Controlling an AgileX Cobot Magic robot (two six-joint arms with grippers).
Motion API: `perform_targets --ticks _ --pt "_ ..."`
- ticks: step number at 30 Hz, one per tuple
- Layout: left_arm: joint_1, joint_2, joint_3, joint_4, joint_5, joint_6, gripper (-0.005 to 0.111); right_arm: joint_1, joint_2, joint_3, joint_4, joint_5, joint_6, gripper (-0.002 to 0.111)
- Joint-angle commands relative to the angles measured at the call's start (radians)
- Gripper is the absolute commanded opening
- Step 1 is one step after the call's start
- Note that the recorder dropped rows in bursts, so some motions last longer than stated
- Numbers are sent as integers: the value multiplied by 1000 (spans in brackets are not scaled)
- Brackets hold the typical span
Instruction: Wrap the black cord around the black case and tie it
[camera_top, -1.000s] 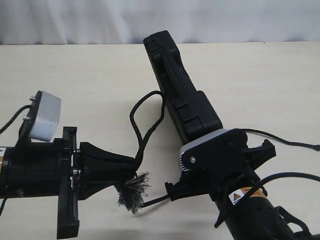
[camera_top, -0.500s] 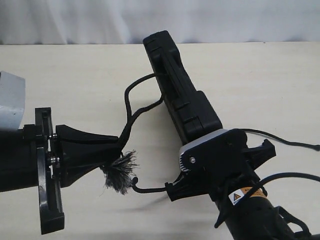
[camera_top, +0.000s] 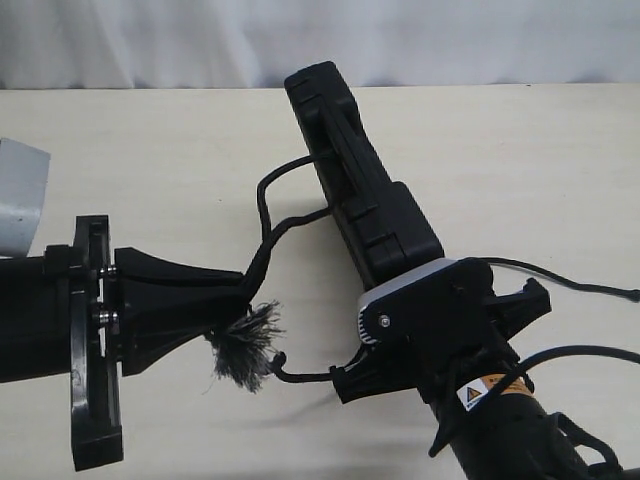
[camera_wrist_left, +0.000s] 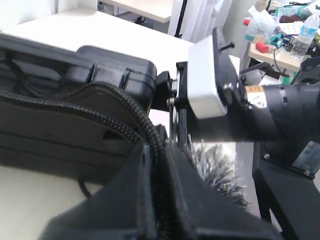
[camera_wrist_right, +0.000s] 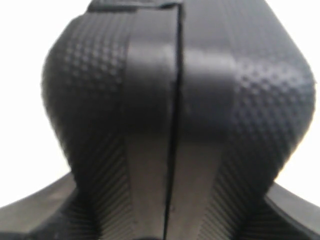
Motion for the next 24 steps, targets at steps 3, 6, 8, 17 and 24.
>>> perform_targets --ticks 3,6,8,17,24 --pt "-7 38 -40 -18 -39 5 0 -5 7 13 18 91 -3 4" --pt "-7 99 -43 -26 -36 10 0 -5 7 13 18 94 -3 4" --pt "-7 136 -43 -28 -34 31 0 -5 7 13 18 94 -3 4" --pt "-7 246 -83 -44 -39 84 0 -5 7 13 18 96 -3 4" --pt "-7 293 -134 -31 -39 70 0 -5 7 13 20 98 -3 4"
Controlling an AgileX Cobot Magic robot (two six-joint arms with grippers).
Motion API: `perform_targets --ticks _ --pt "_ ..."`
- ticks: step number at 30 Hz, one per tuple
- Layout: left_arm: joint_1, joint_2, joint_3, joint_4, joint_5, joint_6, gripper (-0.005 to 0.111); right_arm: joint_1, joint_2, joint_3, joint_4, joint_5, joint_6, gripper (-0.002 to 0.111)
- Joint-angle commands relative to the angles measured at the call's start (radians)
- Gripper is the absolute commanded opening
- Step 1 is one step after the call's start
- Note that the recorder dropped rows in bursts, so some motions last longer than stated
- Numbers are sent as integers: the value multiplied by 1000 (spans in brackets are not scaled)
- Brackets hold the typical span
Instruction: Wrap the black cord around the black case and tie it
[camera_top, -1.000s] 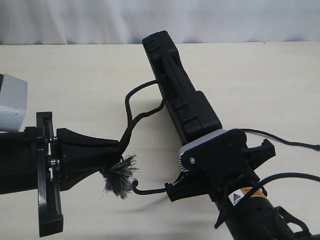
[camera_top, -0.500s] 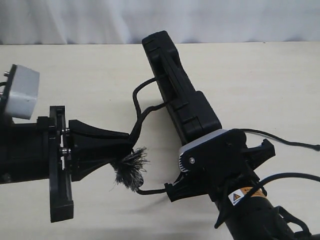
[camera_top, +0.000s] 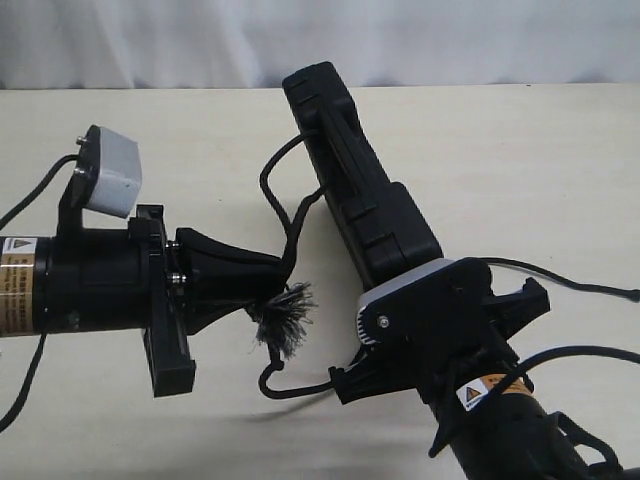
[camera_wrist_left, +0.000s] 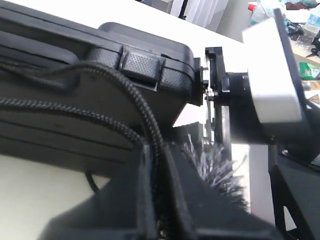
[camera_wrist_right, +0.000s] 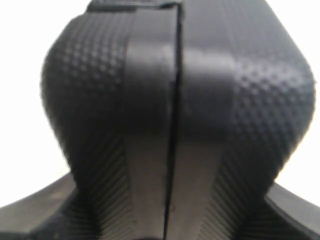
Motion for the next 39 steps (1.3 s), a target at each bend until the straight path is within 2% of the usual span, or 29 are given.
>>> perform_targets --ticks 1,4,10,12,14,21,27,33,36,39 --pt "-7 17 -22 7 -8 -18 0 -5 7 13 20 89 1 4" --pt "-7 17 -22 55 -41 -50 0 -5 7 13 20 89 1 4" --pt "-7 17 -22 202 -253 -62 0 -5 7 13 20 89 1 4" --pt "-7 17 -22 248 -259 -62 0 -5 7 13 20 89 1 4" --pt "-7 17 -22 285 -223 -62 0 -5 7 13 20 89 1 4" --pt "-7 17 -38 277 18 -47 0 -5 7 13 20 105 1 4" --pt "-7 17 -104 278 63 -92 0 -5 7 13 20 107 1 4" --pt "-7 17 -117 282 100 -111 0 -5 7 13 20 107 1 4" --pt "-7 17 -117 261 227 -148 0 -5 7 13 20 107 -12 4" --pt "-7 17 -117 199 447 -205 0 -5 7 13 20 107 -24 4"
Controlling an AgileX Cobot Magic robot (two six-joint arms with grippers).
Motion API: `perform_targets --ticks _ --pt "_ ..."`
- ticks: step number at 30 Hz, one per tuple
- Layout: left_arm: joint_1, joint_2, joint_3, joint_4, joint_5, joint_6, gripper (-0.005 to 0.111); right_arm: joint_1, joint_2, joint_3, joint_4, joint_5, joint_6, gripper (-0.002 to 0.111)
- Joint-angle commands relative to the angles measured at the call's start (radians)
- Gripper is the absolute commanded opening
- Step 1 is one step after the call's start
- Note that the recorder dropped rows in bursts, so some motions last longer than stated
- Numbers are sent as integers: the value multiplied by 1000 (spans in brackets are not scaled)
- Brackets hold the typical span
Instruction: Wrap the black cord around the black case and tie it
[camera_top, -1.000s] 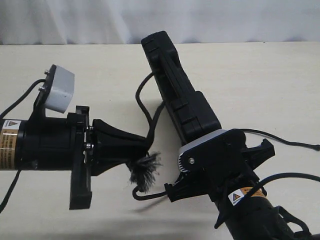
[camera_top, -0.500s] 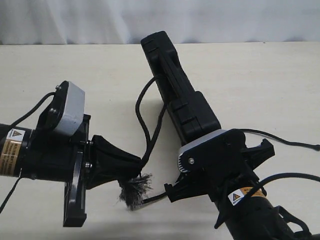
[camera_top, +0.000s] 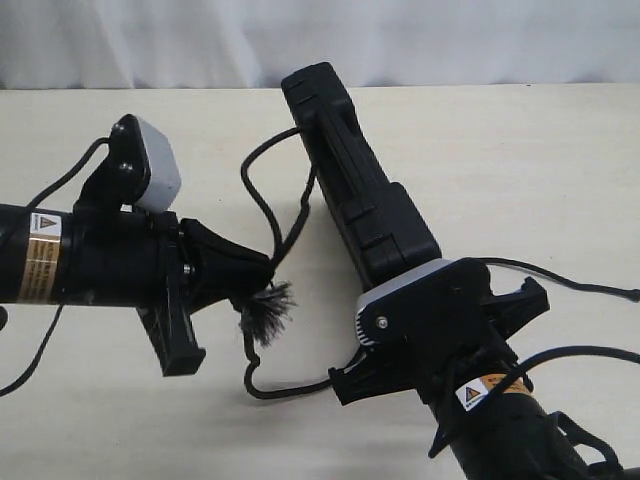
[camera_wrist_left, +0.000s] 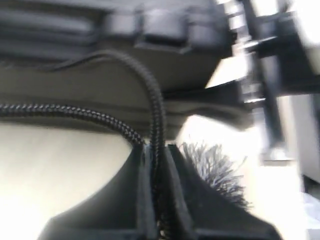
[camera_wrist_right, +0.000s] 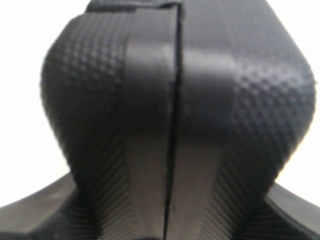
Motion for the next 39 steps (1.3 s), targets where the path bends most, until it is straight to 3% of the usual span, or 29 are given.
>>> perform_targets --ticks 1,8,16,22,28,39 --pt "-7 0 -7 -108 294 -78 0 -5 7 13 20 103 -16 4" --pt "-7 0 -7 -227 447 -81 0 -5 7 13 20 98 -16 4" --pt "-7 102 -7 -325 802 -105 0 -5 7 13 20 100 -18 4" --pt "7 276 -11 -317 845 -107 0 -5 7 13 20 102 -18 4" --pt "56 337 -20 -317 856 -125 1 -5 7 13 20 104 -18 4" --pt "62 337 -27 -315 811 -125 49 -5 7 13 20 104 -18 4"
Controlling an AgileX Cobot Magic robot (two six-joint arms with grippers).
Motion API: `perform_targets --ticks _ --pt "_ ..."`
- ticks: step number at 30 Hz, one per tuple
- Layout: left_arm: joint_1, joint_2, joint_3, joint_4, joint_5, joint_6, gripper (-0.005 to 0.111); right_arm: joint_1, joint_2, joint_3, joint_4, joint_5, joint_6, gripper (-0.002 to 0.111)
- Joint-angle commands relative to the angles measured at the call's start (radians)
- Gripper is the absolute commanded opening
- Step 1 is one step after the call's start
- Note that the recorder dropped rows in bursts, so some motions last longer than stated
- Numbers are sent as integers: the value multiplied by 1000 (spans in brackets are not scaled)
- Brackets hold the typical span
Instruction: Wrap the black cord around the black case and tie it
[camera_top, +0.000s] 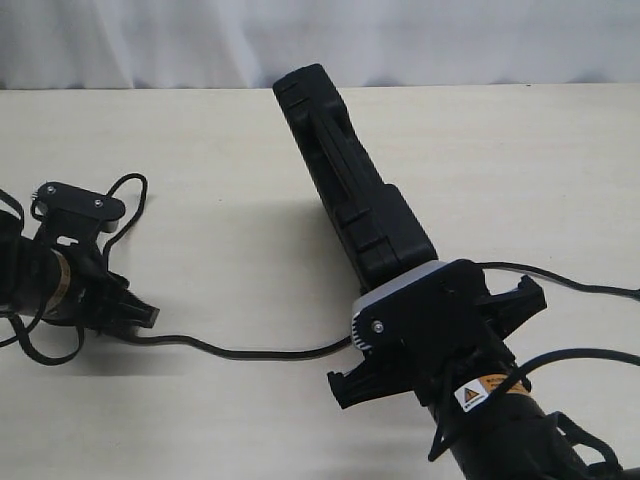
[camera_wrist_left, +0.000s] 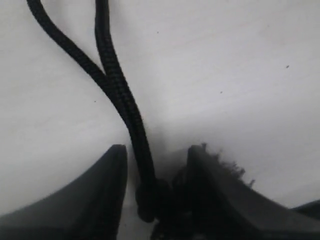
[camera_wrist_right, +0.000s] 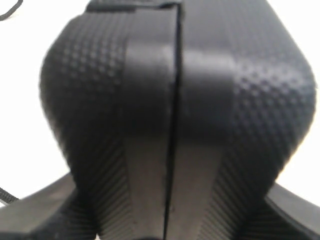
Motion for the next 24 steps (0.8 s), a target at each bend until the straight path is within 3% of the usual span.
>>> perform_targets --ticks 1,6,13,17,20,24 --pt "1 -4 -25 -3 -50 -9 51 -5 7 13 27 97 4 4" --pt "1 -49 -72 -7 -41 -9 53 -5 7 13 27 98 4 4" --pt "11 -65 -204 -13 155 -71 53 -5 7 13 27 99 -1 4" --pt "43 -62 -250 -85 166 -30 52 -5 7 13 27 99 -4 4" --pt "70 -25 -294 -259 203 165 52 -5 7 13 27 99 -4 4" --pt "120 133 -463 -806 399 791 52 -5 7 13 27 99 -5 4"
